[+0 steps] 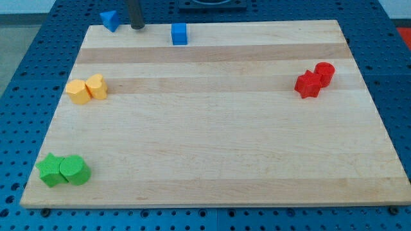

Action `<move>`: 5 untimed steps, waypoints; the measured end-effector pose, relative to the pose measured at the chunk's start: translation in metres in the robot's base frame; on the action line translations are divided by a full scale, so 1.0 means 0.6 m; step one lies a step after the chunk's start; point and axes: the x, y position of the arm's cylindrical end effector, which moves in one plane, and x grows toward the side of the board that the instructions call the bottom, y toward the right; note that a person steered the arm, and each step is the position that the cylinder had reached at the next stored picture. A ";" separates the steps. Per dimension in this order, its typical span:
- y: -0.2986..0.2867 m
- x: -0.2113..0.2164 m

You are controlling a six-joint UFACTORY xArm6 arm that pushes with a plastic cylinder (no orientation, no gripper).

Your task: Slide the blue triangle vertical to the yellow heart

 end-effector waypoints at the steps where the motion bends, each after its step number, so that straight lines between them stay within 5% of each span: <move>1: -0.036 0.001; 5: -0.203 0.082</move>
